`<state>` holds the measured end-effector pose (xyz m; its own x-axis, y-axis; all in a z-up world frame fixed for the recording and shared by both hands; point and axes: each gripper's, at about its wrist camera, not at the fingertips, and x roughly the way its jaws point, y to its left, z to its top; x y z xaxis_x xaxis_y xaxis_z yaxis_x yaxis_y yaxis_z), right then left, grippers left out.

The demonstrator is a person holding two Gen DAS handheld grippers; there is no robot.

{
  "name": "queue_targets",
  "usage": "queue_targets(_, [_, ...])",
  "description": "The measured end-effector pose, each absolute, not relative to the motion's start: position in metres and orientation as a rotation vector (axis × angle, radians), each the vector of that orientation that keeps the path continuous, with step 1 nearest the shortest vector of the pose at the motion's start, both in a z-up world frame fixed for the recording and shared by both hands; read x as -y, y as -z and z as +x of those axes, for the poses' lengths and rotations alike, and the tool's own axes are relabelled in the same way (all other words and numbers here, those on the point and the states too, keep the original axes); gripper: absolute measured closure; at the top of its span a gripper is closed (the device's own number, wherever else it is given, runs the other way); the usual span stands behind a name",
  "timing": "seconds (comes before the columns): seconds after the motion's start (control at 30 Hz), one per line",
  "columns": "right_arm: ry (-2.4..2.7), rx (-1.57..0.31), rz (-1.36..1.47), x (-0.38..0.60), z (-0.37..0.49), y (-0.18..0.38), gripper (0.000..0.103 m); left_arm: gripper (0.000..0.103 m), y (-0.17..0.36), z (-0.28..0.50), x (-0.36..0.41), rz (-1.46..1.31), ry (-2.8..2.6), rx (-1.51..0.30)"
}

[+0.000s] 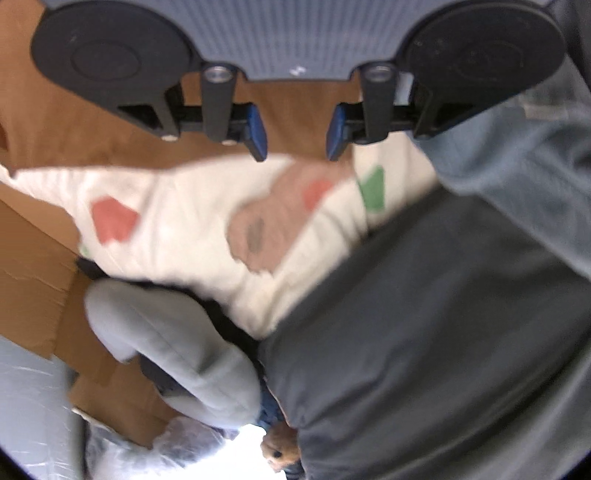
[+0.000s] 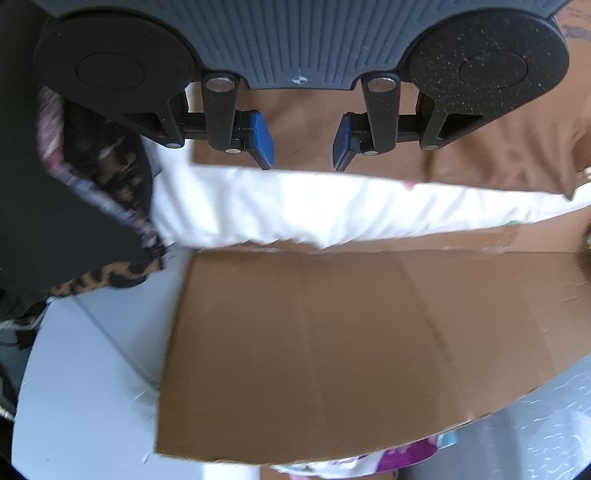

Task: Fold clothes
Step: 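Open both grippers and move them along the shirt toward the collar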

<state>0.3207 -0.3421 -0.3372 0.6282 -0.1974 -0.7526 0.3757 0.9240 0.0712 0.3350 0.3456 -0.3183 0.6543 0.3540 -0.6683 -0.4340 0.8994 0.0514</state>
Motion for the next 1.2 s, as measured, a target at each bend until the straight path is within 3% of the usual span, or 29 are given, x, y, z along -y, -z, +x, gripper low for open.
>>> queue_targets(0.23, [0.194, -0.882, 0.243, 0.311, 0.33, 0.351, 0.061, 0.063, 0.359, 0.336, -0.352, -0.069, -0.482, -0.827])
queue_targets(0.47, [0.099, -0.888, 0.237, 0.279, 0.344, 0.352, 0.061, 0.065, 0.341, 0.34, -0.34, -0.029, -0.526, -0.78])
queue_targets(0.8, [0.086, -0.895, 0.221, 0.261, 0.377, 0.364, 0.062, 0.06, 0.321, 0.362, -0.294, -0.049, -0.381, -0.726])
queue_targets(1.2, [0.114, -0.904, 0.263, 0.257, 0.415, 0.388, 0.064, 0.058, 0.332, 0.4, -0.225, -0.05, -0.231, -0.762])
